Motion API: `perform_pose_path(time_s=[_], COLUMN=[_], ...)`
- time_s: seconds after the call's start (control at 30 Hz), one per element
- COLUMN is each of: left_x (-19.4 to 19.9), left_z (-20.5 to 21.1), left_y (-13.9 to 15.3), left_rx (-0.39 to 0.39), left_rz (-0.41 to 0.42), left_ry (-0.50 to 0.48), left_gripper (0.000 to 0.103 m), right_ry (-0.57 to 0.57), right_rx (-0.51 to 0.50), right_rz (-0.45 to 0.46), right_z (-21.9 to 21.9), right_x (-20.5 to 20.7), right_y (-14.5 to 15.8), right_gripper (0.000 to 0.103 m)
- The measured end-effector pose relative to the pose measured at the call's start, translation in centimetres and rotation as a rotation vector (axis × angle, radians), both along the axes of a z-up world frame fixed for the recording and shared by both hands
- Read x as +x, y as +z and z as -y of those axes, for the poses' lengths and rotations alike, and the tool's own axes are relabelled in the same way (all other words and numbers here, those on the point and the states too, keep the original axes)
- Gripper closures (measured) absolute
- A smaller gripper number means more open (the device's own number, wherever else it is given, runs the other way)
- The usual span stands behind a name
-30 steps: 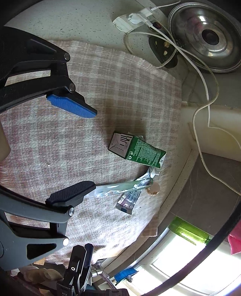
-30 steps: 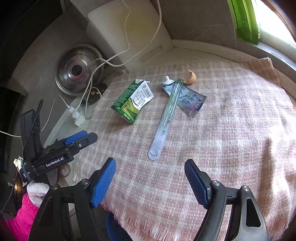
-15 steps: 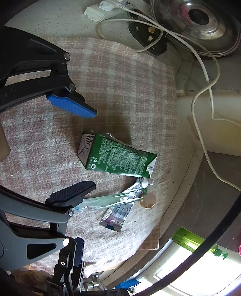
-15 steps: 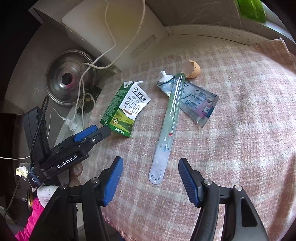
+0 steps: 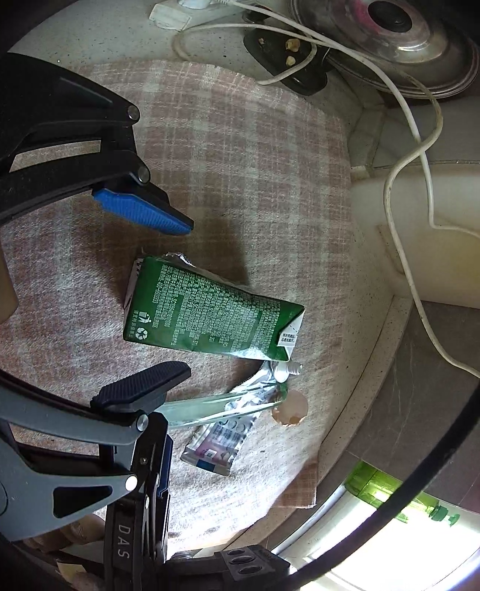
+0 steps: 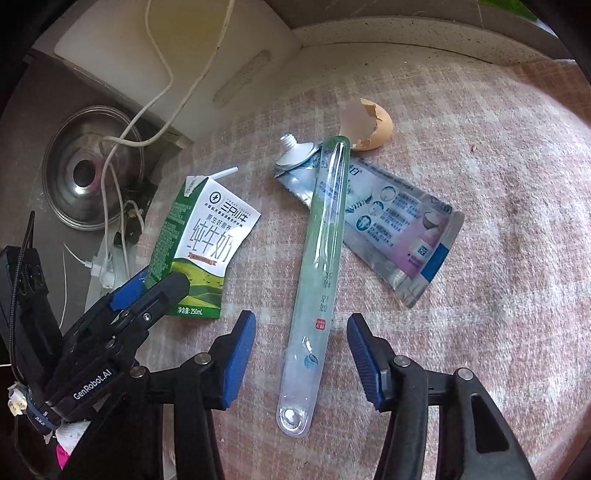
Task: Collect trash
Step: 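Grasp the green milk carton with the left tool while the right tool grasps the toothbrush, then carry the milk carton and toothbrush with both tools toward the wastebasket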
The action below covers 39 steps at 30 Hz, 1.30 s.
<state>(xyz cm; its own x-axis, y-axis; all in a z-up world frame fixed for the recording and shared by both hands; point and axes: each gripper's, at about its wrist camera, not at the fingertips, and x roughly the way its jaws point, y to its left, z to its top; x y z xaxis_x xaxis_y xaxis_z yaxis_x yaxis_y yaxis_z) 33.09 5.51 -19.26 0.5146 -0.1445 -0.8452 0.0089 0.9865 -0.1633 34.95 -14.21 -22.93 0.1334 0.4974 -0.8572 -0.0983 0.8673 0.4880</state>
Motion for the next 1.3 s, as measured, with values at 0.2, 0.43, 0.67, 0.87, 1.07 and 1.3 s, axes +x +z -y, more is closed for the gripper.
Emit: perform_pose_path(time_s=[0.2,0.43,0.67,0.87,1.07,1.3], left_x=[0.0,-0.4,-1.2,-2.7,-5.0,-8.5], left_z=[-0.4,-0.5,0.0,0.1,-0.5,-0.6], left_y=[-0.9,-0.4,0.2,0.4,1.1,1.8], left_rx=[-0.020,-0.031,-0.021,-0.003,0.009,0.016], left_rz=[-0.011,0.010,0.043,0.057,0.081,0.105], left_ry=[0.011,0.019,0.014,0.001,0.009,0.008], left_gripper=[0.033,0.057,0.062,0.062,0.062,0.063], right_ry=[-0.004,-0.004,0.003,0.005,0.018,0.003], right_rx=[-0.041,-0.072,-0.053,-0.037,-0.014,0.025], right_rz=[0.009,0.027,0.047,0.068,0.087,0.081], right_z=[-1.1,-1.5,-0.6,-0.2,0.7,2.3], right_x=[0.0,-0.2,-1.0,-1.6,-2.8,-5.1], right_y=[-0.9,-0.9,-0.3,0.6,1.3,1.8], right_gripper=[0.058,0.085,0.091,0.100,0.102,0.102])
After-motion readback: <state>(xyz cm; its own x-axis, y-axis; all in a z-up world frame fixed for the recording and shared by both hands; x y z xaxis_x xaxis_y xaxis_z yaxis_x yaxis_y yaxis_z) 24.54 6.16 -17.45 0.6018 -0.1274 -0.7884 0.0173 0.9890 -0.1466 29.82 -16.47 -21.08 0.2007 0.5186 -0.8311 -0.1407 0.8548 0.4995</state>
